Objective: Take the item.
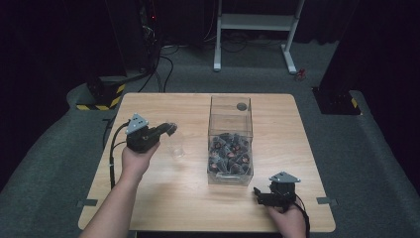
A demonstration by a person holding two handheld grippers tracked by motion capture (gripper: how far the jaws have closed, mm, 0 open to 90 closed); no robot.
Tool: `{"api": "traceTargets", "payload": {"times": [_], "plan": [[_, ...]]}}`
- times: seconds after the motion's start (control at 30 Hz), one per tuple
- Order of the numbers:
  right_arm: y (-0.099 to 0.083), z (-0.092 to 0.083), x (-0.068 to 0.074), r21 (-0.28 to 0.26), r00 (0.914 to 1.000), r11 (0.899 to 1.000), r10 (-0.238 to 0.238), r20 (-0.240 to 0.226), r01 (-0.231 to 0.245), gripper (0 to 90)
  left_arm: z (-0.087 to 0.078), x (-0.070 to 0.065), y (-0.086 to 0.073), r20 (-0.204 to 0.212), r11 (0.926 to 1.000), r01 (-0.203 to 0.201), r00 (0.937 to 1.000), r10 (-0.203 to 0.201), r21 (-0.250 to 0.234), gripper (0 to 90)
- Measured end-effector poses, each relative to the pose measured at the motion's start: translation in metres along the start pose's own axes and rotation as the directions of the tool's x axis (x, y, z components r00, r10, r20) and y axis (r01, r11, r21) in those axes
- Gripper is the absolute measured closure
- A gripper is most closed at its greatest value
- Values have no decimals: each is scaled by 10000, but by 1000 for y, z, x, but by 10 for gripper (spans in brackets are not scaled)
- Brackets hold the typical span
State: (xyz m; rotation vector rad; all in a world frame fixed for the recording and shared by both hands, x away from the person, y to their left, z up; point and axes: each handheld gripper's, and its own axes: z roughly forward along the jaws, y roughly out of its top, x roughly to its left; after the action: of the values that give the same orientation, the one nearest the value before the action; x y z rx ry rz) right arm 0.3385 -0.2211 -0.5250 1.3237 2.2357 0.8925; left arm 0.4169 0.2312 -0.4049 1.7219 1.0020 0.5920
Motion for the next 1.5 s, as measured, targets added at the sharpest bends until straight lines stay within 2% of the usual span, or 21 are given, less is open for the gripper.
{"api": "traceTargets", "payload": {"times": [0.33,0.6,0.83,0.97,1.33,1.4,1.5], "plan": [[0,0,0,-8,10000,10000,-23,-2,23,81,2,0,-6,44,9999,11,10000,-11,150,900],[0,1,0,-22,10000,10000,-62,-26,62,81,2,-5,-13,157,9995,34,9999,-39,314,900],[0,1,0,-18,10000,10000,-12,-32,12,81,8,-10,-16,234,9986,-37,9997,24,537,900],[0,1,0,-20,10000,10000,-14,-26,14,81,12,-12,-18,209,9977,-135,9997,121,669,900],[0,1,0,-19,10000,10000,-13,-28,12,81,18,-7,-32,-37,9935,134,9999,-131,1131,900],[0,1,0,-19,10000,10000,-15,-26,15,81,18,-6,-33,-66,9927,192,9998,-185,1191,867],[0,1,0,-18,10000,10000,-10,-31,10,81,17,-6,-32,-36,9938,300,9996,-298,1067,752]]}}
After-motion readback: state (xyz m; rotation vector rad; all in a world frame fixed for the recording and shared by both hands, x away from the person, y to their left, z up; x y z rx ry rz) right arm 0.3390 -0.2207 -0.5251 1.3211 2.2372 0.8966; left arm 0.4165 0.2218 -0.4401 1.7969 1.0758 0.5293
